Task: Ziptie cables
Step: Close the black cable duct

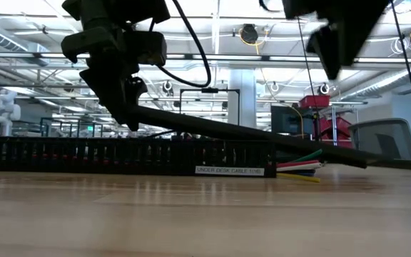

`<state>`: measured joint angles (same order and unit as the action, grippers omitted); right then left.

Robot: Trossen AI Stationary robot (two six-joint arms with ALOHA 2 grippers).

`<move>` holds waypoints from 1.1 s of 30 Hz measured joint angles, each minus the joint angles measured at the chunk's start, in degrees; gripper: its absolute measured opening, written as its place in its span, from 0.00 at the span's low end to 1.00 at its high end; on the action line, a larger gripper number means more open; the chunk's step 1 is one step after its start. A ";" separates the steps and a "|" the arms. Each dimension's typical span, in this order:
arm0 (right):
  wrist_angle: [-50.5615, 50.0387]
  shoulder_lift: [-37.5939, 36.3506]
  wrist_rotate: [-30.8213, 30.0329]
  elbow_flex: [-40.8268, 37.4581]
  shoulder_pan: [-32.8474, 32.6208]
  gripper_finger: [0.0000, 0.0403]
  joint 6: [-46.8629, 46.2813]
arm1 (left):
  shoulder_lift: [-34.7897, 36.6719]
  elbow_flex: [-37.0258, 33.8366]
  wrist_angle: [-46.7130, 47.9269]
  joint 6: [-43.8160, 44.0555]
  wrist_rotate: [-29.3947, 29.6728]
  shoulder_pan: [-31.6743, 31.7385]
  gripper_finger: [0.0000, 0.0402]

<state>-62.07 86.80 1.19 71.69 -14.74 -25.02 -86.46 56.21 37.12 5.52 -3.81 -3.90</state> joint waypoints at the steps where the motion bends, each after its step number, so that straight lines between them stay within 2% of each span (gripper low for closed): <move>1: 1.85 0.00 0.26 -2.09 -0.52 0.47 -0.08 | 0.00 0.00 -0.05 0.00 0.00 0.00 0.57; 6: 13.33 0.00 2.04 -11.78 -2.62 0.47 -2.79 | 0.00 0.00 -0.14 0.11 0.00 0.00 0.57; 10: 14.69 0.00 1.67 -13.10 -2.58 0.49 -2.52 | 0.00 0.00 -0.14 0.80 -0.02 0.00 0.57; 12: 13.79 -0.04 -0.05 -12.23 -2.45 0.50 -1.06 | 0.00 0.00 -0.17 1.51 -0.07 0.00 0.57; 17: 14.27 -0.24 -8.77 -11.04 -2.17 0.57 5.55 | 0.02 0.00 -0.14 1.53 -0.20 0.00 0.57; 19: 14.15 -0.24 -9.77 -11.06 -0.91 0.60 6.02 | 0.02 0.00 -0.14 1.57 -0.20 0.00 0.57; 22: 14.14 -0.24 -9.13 -11.06 0.90 0.64 5.17 | 0.02 0.00 -0.14 1.60 -0.22 0.00 0.57; 26: 15.77 -0.24 -7.35 -11.40 2.61 0.67 9.11 | 0.02 0.00 -0.14 1.45 -0.22 0.00 0.57; 29: 17.39 0.11 -4.51 -11.90 4.42 0.68 9.88 | 0.02 0.00 -0.16 1.51 -0.26 0.00 0.57; 33: 19.35 0.11 -3.66 -13.10 6.08 0.68 12.13 | 0.02 0.00 -0.12 1.53 -0.26 0.00 0.57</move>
<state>-42.72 86.91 -2.47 58.58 -8.66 -12.89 -86.43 56.21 36.99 7.05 -4.08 -3.90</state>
